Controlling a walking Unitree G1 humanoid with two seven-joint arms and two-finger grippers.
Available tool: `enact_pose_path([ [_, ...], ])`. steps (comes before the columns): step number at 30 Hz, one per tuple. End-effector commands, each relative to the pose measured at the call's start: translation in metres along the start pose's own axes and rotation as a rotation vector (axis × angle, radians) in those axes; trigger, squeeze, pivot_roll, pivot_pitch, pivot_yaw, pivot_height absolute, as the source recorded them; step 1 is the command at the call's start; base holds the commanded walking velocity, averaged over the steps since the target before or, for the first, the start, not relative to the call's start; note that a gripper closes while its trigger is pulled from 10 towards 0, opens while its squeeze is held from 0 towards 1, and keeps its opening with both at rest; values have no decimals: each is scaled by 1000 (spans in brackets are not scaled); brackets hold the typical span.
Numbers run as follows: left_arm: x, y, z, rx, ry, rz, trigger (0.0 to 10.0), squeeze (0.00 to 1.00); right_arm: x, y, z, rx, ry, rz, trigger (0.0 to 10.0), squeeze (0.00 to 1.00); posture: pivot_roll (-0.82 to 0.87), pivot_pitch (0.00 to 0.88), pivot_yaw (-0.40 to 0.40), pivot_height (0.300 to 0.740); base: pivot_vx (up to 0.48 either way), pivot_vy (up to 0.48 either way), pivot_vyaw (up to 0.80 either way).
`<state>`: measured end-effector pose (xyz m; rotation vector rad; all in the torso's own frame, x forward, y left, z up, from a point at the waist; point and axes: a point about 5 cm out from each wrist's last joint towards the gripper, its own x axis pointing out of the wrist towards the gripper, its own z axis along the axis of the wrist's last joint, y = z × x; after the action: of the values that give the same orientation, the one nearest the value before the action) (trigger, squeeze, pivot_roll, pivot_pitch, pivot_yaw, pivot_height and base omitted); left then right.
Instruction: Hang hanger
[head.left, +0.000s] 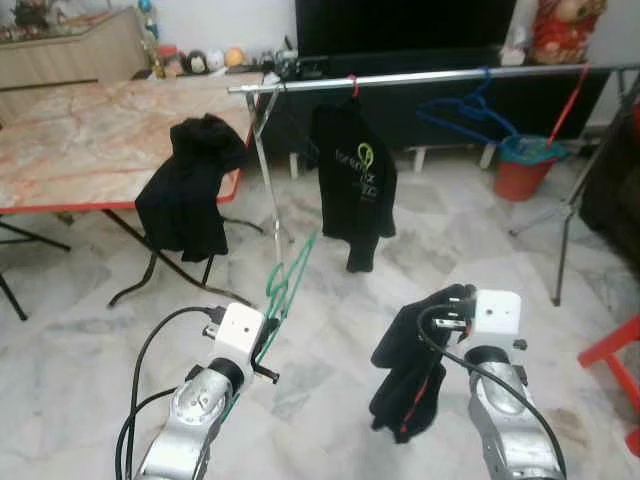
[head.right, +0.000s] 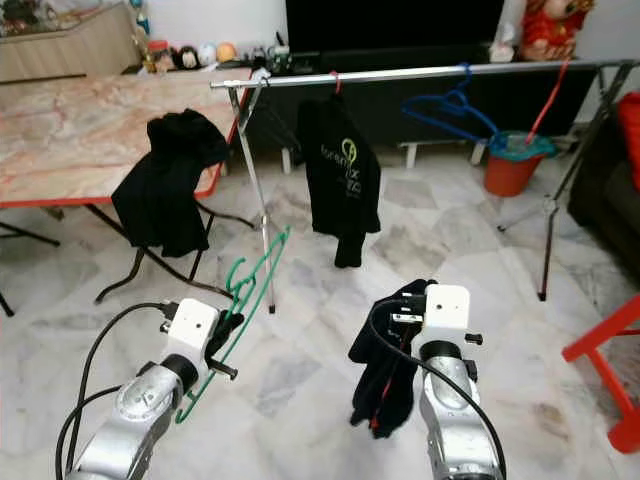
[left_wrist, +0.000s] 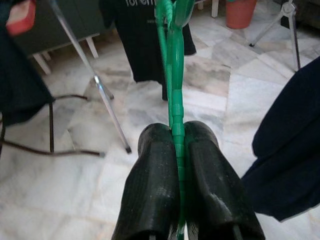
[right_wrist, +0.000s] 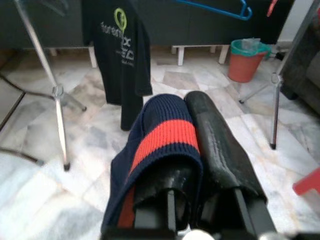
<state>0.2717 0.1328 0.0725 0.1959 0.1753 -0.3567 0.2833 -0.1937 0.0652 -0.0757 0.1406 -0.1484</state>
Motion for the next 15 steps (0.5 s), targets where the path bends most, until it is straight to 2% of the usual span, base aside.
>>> enact_pose_path([
  [1, -1, 4, -2, 18, 21, 9, 10000, 0, 4, 5, 9, 7, -30, 12, 10000, 0, -105, 0, 18, 740, 0, 0, 0],
  [8, 3, 0, 1, 76, 44, -97, 10000, 0, 14, 3, 4, -40, 44, -20, 10000, 0, -100, 0, 17, 740, 0, 0, 0],
  [12, 5, 0, -3, 150, 112, -176, 10000, 0, 24, -1, 0, -61, 109, -69, 10000, 0, -99, 0, 18, 740, 0, 0, 0],
  [15, 4, -2, -9, 186, 163, -241, 10000, 0, 29, -1, 1, -68, 119, -76, 10000, 0, -99, 0, 19, 740, 0, 0, 0],
])
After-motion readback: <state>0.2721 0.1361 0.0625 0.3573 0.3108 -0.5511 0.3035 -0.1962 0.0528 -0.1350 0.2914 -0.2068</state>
